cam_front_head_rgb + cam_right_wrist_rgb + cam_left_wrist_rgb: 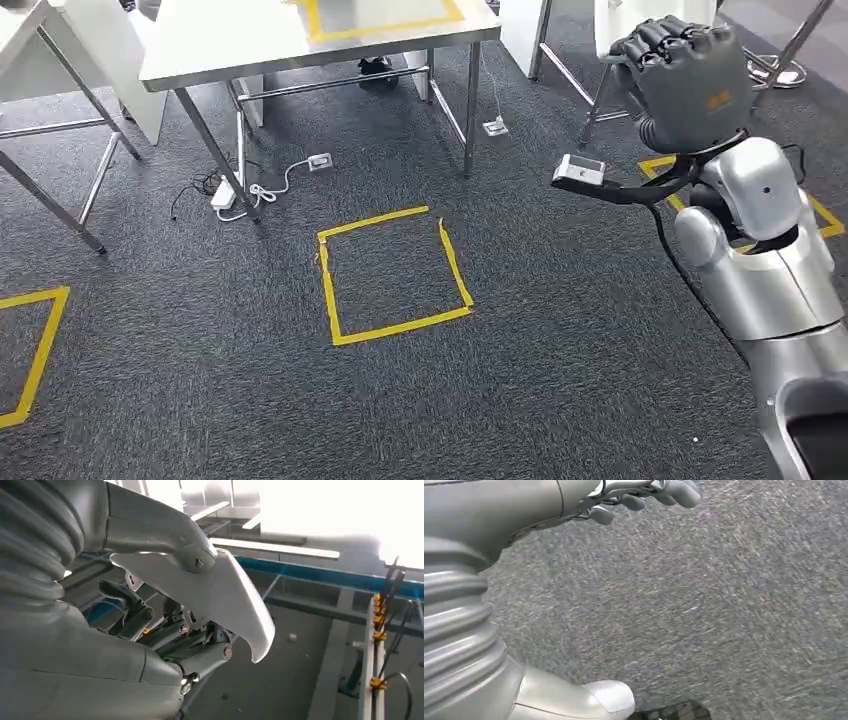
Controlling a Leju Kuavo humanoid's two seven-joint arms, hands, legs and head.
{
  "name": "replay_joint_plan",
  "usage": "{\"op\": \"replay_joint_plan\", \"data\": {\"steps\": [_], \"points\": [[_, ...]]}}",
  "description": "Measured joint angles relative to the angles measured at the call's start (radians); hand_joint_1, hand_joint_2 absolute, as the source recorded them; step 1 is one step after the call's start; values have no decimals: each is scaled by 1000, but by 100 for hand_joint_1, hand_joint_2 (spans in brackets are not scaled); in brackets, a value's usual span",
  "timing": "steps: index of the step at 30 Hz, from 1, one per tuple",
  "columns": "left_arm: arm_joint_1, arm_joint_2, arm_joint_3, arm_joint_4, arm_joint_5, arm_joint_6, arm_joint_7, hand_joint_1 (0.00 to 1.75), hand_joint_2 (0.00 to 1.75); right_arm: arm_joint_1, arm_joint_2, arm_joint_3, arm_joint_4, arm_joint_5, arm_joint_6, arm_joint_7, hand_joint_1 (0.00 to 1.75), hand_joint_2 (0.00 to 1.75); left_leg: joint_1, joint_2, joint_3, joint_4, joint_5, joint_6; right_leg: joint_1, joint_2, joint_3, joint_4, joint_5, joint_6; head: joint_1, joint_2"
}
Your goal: Take the parts from the cabinet and place them on the table.
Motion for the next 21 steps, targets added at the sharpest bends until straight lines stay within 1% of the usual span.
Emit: {"op": "replay_joint_plan", "data": {"steps": [1,2,3,4,5,6,8,9,10,11,12,13,14,15,16,18,19,20,21], "points": [[-1,-1,0,0,4,2,-2,0,175,-4,2,0,0,2,5,-2,175,175,-1,0,9,-24,-8,-3,-2,2,-3,1,-1,5,0,0],[-1,-1,1,0,6,2,-2,0,175,-7,4,0,1,2,10,-7,175,175,-3,-1,7,-22,-9,-3,-5,1,-3,-4,-1,11,0,0],[0,-1,2,0,7,2,-2,0,175,-9,5,0,1,2,12,-9,175,175,-3,-2,7,-22,-12,0,-7,0,1,-10,-1,17,0,0],[1,-1,4,0,8,2,-3,0,175,-13,6,1,1,2,12,-11,175,175,3,-4,16,-34,-11,4,-1,-1,8,-15,-6,26,0,0],[3,-2,6,0,9,2,-3,0,175,-16,6,0,2,2,12,-11,175,175,7,-4,28,-46,-8,7,-7,-1,5,-2,-12,28,0,0],[2,-3,7,0,10,2,-3,0,175,-24,7,1,2,2,13,-11,175,175,9,-4,34,-50,-11,14,-6,0,-15,39,-32,30,3,0],[3,-3,8,0,13,2,-3,0,175,-30,8,3,5,2,13,-11,175,175,9,-4,39,-50,-19,21,-8,0,-111,205,-98,37,5,0],[4,-5,8,0,13,2,-3,0,175,-28,9,4,7,2,13,-11,175,175,9,-5,42,-49,-23,22,-9,0,-159,277,-115,40,5,0],[5,-5,8,0,13,2,-3,0,175,-26,10,6,9,2,14,-11,175,175,9,-5,45,-47,-27,21,-10,0,-187,306,-107,42,5,0],[5,-5,8,0,13,2,-3,0,175,-25,10,6,10,2,14,-11,175,175,10,-7,49,-44,-32,20,-11,0,-190,287,-75,43,5,0],[5,-6,8,0,13,2,-3,0,175,-26,10,6,11,2,14,-11,175,175,11,-9,54,-39,-38,17,-13,0,-171,226,-26,44,6,0],[5,-7,8,0,13,2,-3,0,175,-29,10,6,11,2,13,-11,175,175,13,-10,61,-34,-47,13,-15,-1,-130,127,36,44,6,0],[5,-7,8,0,13,2,-3,0,175,-32,10,6,11,2,14,-11,175,175,13,-12,65,-27,-57,7,-17,-1,-91,33,84,44,6,0],[6,-6,9,0,14,2,-3,0,175,-33,11,6,12,2,13,-11,175,175,9,-13,62,-23,-63,-1,-14,-1,-80,17,63,41,6,0],[5,-6,9,0,14,2,-3,0,175,-34,11,7,13,2,13,-12,175,175,7,-15,58,-18,-65,-7,-10,2,-78,9,66,32,6,0],[7,-7,9,0,14,2,-3,0,175,-31,13,7,14,2,13,-13,175,175,7,-15,62,-24,-66,-17,-9,3,-80,9,62,22,6,0],[6,-7,10,0,15,2,-3,0,175,-33,13,7,14,2,12,-13,175,175,8,-15,64,-24,-69,-23,-11,3,-77,6,63,15,8,0],[6,-5,10,-1,16,2,-3,0,175,-34,15,7,14,2,11,-15,175,175,10,-13,62,-19,-76,-29,-16,1,-68,0,64,8,8,0],[6,-6,11,-1,17,2,-5,0,175,-37,17,7,14,1,10,-15,175,175,10,-10,50,13,-92,-36,-17,0,-61,-2,59,1,3,0]]}}
